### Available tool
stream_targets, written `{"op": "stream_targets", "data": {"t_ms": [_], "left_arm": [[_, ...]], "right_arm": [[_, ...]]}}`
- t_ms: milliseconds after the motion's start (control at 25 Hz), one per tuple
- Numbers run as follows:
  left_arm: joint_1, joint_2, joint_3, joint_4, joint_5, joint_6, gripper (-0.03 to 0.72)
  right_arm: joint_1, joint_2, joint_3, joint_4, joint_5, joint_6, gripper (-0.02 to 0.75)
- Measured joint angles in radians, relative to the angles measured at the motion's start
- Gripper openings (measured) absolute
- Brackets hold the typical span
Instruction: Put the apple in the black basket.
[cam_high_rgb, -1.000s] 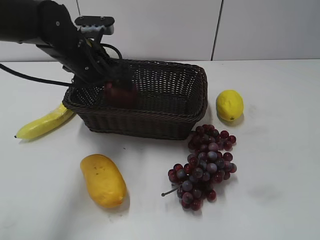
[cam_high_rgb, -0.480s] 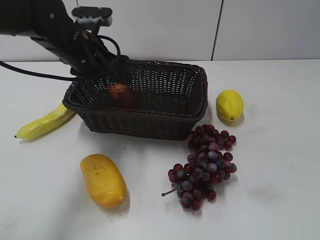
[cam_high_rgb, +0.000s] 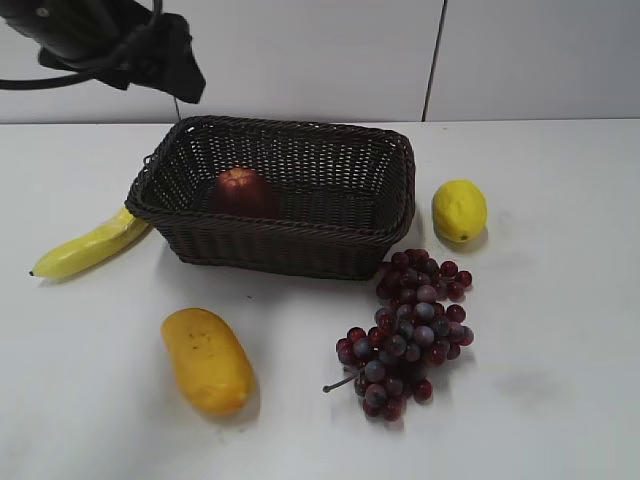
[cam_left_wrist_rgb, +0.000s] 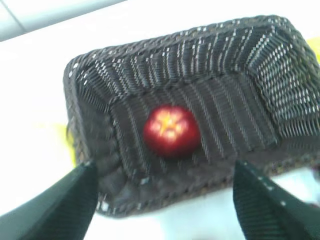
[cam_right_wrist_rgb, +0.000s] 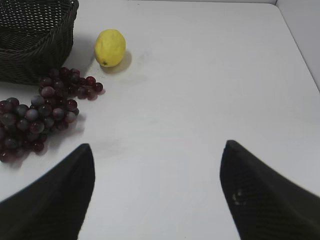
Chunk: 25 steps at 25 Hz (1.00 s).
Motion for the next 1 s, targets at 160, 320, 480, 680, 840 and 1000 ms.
{"op": "stream_targets", "data": {"t_ms": [160,320,480,680,840,1000], "left_arm": [[0.036,-0.095,0.000,0.008,0.149,0.000,0.622],[0.099,-0.161,0.000,0.046,0.283,0.000,0.614],[0.192,-0.225,0.036,0.090,0.394,0.000,0.605],[0.297,-0.376,0.190,0.100,0.424,0.000,0.591],[0.334,-0.550,0.351,0.100,0.385,-0.001,0.591],[0.337,-0.744,0.496,0.083,0.321,-0.001,0.591]], "right_arm": [[0.000,0.000,0.000,0.000,0.000,0.000,0.591],[0.000,0.000,0.000,0.000,0.000,0.000,0.591],[0.000,0.000,0.000,0.000,0.000,0.000,0.591],[0.000,0.000,0.000,0.000,0.000,0.000,0.591],[0.000,0.000,0.000,0.000,0.000,0.000,0.591],[0.000,0.000,0.000,0.000,0.000,0.000,0.591]]}}
